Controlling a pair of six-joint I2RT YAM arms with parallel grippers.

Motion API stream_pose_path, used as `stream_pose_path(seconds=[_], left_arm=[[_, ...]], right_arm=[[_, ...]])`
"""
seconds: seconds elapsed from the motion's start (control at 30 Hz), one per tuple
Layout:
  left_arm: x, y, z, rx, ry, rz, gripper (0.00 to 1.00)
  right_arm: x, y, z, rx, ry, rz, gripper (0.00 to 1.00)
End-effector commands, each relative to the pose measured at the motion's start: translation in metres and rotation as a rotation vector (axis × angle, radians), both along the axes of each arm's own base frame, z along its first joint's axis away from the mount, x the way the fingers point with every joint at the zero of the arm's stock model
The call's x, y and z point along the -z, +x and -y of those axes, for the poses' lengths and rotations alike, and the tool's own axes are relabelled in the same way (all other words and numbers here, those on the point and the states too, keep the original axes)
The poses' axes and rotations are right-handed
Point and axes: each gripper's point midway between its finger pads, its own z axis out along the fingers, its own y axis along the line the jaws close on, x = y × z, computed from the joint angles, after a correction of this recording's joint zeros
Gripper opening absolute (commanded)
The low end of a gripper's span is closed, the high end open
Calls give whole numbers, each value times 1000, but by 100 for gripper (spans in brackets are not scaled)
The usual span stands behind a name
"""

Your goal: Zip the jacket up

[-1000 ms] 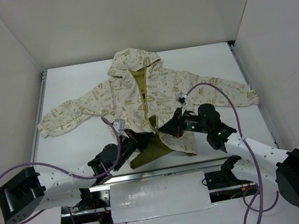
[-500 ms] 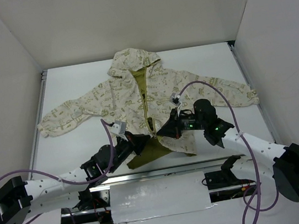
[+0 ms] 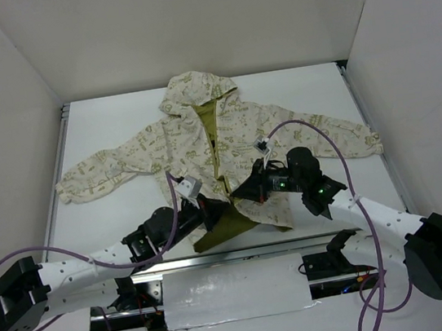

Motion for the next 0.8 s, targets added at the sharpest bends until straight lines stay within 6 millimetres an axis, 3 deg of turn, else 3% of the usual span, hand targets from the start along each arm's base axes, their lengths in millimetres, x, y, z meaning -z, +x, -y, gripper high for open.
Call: stream_pose_path(seconds=[0.0, 0.13, 0.33, 0.77], left_arm=[[6, -16, 14, 129, 55, 4, 0], [10, -18, 15, 140, 74, -3, 0], [35, -3, 3, 28, 193, -74, 0], [32, -6, -11, -2, 147, -73, 0]], right_arm=[[-41, 18, -1, 82, 108, 86, 0], [-43, 17, -3, 73, 118, 79, 0], [-62, 9, -2, 45, 160, 106, 0], [-88, 11, -1, 83, 255, -4, 0]])
